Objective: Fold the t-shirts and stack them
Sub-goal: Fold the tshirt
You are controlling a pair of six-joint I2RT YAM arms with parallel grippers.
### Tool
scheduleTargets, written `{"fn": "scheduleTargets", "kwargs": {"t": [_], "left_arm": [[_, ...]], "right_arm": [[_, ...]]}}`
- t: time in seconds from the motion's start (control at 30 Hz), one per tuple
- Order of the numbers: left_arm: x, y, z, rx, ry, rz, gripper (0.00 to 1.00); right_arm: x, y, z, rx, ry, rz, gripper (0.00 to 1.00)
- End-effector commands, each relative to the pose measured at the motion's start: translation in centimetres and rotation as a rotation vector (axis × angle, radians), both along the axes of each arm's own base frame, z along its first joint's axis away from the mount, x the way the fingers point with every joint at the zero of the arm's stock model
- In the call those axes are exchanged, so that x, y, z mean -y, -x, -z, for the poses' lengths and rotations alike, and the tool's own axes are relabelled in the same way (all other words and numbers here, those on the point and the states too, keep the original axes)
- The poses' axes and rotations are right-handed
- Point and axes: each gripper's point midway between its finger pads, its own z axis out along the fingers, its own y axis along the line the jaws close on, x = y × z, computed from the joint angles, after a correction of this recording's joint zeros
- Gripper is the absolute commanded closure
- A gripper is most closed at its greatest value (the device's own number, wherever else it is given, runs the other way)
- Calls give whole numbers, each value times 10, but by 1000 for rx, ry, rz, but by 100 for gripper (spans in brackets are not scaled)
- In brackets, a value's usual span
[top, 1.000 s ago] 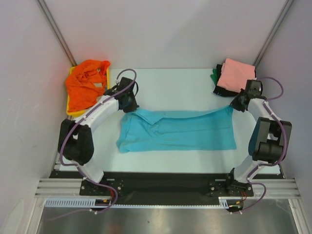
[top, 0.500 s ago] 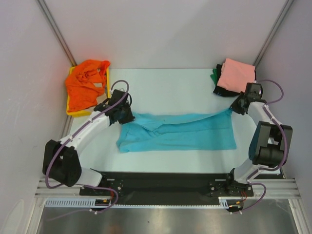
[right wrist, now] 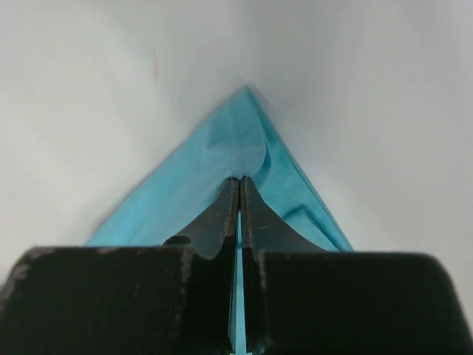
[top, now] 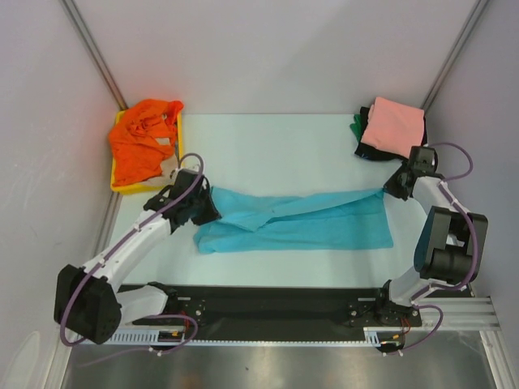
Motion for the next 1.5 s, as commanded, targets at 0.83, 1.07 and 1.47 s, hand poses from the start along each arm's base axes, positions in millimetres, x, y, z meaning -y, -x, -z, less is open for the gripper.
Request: {"fn": "scheduleTargets", "kwargs": {"t": [0.83, 1.07, 1.47], "left_arm": [[-27, -20, 69, 3, -104, -126, 21], [-24, -40, 106, -70, -132, -111, 25], [-10, -107, 104, -46, -186, -65, 100]], "right_arm": [[-96, 9, -33, 105, 92, -249, 7], [-125, 38, -31, 109, 103, -342, 7], [-136, 56, -39, 136, 70, -384, 7]]}}
